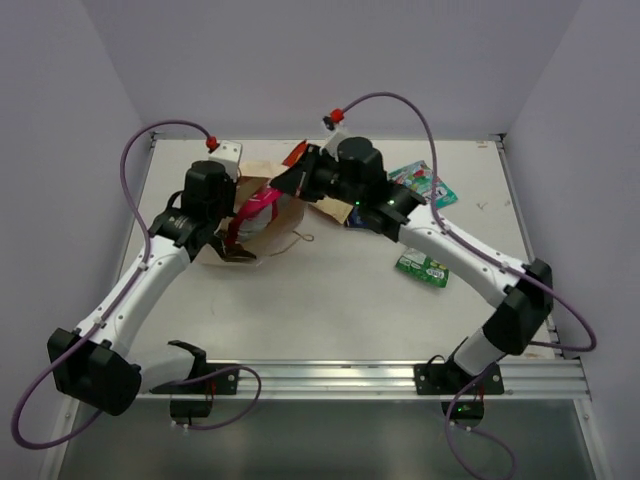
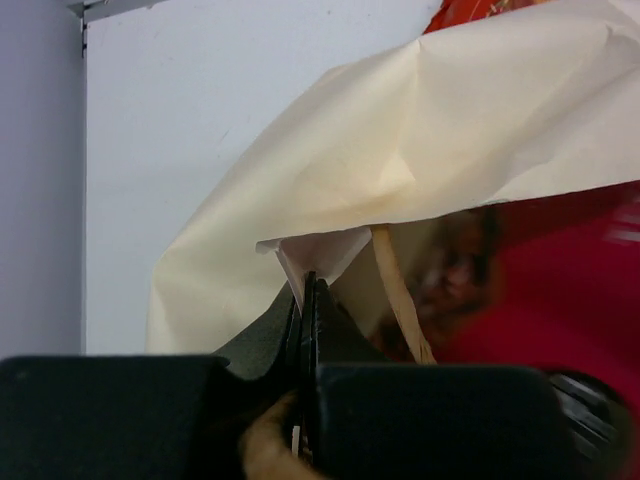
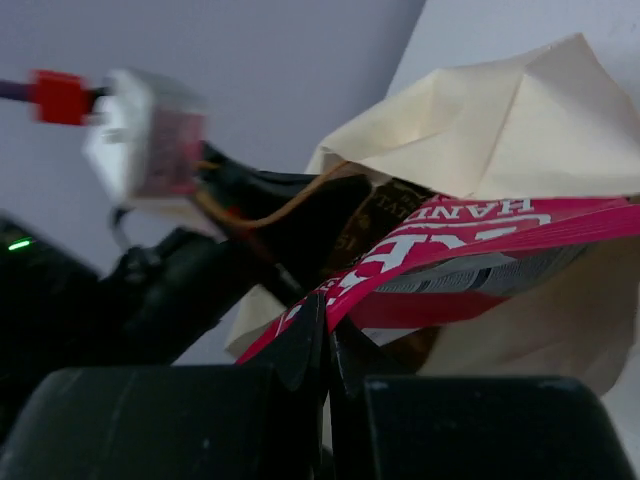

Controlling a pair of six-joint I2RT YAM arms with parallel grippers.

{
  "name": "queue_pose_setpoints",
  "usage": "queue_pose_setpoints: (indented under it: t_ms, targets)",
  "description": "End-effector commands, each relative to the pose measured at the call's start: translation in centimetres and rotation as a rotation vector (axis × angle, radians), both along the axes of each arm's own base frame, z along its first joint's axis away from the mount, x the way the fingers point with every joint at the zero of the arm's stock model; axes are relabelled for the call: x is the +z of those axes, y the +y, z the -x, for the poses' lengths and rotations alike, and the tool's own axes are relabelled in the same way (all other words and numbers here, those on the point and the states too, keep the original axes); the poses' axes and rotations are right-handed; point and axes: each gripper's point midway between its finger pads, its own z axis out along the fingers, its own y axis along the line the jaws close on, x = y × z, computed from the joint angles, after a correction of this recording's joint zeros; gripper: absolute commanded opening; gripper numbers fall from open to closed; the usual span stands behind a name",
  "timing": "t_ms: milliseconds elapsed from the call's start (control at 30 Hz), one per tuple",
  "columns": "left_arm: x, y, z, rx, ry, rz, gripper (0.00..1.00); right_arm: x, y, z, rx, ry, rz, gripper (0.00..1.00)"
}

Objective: Take the snacks out of the paper bag

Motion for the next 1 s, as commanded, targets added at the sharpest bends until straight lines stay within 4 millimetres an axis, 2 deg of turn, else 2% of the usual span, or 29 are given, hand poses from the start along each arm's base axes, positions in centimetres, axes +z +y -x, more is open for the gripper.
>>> queue_pose_setpoints:
  t_ms: [0,33,67,133,167,300,400,500,533,600,700,733,800,867,900,933,967]
  targets:
    - [-1.4,1.1,-0.3,0.083,0.033,-0.019,0.0,11.1,-4.3,4.3,0.071,-0.22,-0.161,0.0]
    - [-1.5,0.9,-0.5,0.079,0.033,-0.01,0.0,11.5,-5.1,4.6,0.071,-0.226,-0.166,0.0]
    - [-1.5,0.7,-0.7,0.076,0.034,-0.004,0.0,13.4,-6.3,6.0,0.088,-0.254,-0.197,0.0]
    - [-1.6,0.5,-1.0,0.077,0.036,0.002,0.0,15.0,-7.5,7.1,0.099,-0.278,-0.226,0.0]
    - [-1.7,0.5,-1.0,0.079,0.038,0.0,0.0,16.7,-8.8,8.0,0.098,-0.31,-0.251,0.0]
    - [-1.6,0.9,-1.5,0.099,0.036,-0.02,0.0,19.7,-12.4,9.8,0.084,-0.378,-0.269,0.0]
    - [-1.4,1.4,-1.9,0.116,0.029,-0.031,0.0,19.5,-15.2,9.8,0.016,-0.397,-0.202,0.0]
    - [-0.9,2.2,-2.3,0.139,0.008,-0.051,0.0,17.0,-17.1,8.8,-0.06,-0.384,-0.092,0.0]
    - [-0.7,2.5,-2.5,0.15,0.004,-0.061,0.0,15.5,-17.9,8.3,-0.101,-0.358,-0.048,0.0]
    - [0.0,3.0,-2.8,0.165,-0.015,-0.071,0.0,13.3,-18.6,7.8,-0.122,-0.336,0.022,0.0]
    - [1.1,3.6,-3.2,0.173,-0.044,-0.102,0.0,9.2,-18.4,7.0,-0.118,-0.275,0.109,0.0]
    - [1.3,4.0,-3.2,0.187,-0.048,-0.11,0.0,6.9,-17.8,6.4,-0.1,-0.229,0.141,0.0]
    - [2.0,4.3,-3.6,0.195,-0.067,-0.118,0.0,5.4,-16.1,6.4,-0.014,-0.195,0.127,0.0]
    - [2.5,4.9,-4.0,0.214,-0.076,-0.13,0.0,2.2,-14.0,5.4,0.055,-0.124,0.137,0.0]
    - [2.9,5.1,-4.4,0.222,-0.086,-0.131,0.0,2.4,-12.5,5.6,0.123,-0.124,0.085,0.0]
    - [3.0,5.5,-4.5,0.238,-0.088,-0.138,0.0,1.5,-11.5,5.6,0.162,-0.103,0.071,0.0]
    - [3.1,5.6,-4.7,0.24,-0.087,-0.145,0.0,-0.2,-10.1,5.0,0.196,-0.062,0.075,0.0]
